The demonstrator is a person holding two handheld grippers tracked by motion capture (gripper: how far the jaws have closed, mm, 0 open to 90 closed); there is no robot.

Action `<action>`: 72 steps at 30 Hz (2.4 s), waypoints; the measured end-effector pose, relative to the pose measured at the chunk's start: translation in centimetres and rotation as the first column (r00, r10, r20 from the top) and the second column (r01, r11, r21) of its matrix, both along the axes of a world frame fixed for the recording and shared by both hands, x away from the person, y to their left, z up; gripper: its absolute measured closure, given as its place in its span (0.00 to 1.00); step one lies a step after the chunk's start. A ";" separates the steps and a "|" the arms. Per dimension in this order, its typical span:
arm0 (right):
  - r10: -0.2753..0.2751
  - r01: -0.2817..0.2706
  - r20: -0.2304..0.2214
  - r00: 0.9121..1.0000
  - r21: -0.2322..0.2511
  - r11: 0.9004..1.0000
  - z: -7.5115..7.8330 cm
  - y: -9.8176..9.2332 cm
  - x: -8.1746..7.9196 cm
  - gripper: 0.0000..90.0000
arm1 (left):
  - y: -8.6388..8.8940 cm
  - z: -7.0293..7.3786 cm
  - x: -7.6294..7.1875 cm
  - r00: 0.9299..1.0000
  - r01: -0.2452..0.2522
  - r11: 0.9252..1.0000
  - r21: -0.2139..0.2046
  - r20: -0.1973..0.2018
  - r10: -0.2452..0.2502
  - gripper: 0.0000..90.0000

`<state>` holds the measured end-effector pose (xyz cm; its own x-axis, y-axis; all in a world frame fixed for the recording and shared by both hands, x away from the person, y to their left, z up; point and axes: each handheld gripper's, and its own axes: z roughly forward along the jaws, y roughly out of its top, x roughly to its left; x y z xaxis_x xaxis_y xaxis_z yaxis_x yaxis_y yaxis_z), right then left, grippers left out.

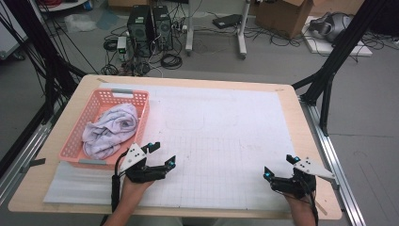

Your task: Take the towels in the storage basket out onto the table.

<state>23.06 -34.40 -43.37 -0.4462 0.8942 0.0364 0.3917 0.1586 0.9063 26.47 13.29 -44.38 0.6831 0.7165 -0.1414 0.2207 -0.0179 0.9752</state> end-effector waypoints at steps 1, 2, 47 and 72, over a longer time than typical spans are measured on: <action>0.000 0.000 0.000 1.000 0.000 1.000 0.0 0.0 0.0 0.01 | 0.0 0.0 0.0 1.000 0.003 1.000 0.000 0.001 -0.003 0.22; 0.003 -0.003 -0.006 1.000 -0.002 1.000 -0.1 0.1 0.0 0.01 | 0.0 0.0 0.0 1.000 0.004 1.000 0.001 0.001 -0.004 0.21; 0.009 -0.008 -0.041 0.999 0.020 1.000 -0.4 0.0 -0.5 0.01 | 7.0 10.4 3.2 0.997 -0.053 0.998 0.020 0.057 0.052 0.22; 0.016 -0.016 -0.055 0.998 -0.001 1.000 -0.6 0.1 -0.2 0.01 | 13.9 6.1 11.2 0.931 -0.190 0.877 0.441 -0.204 0.304 0.22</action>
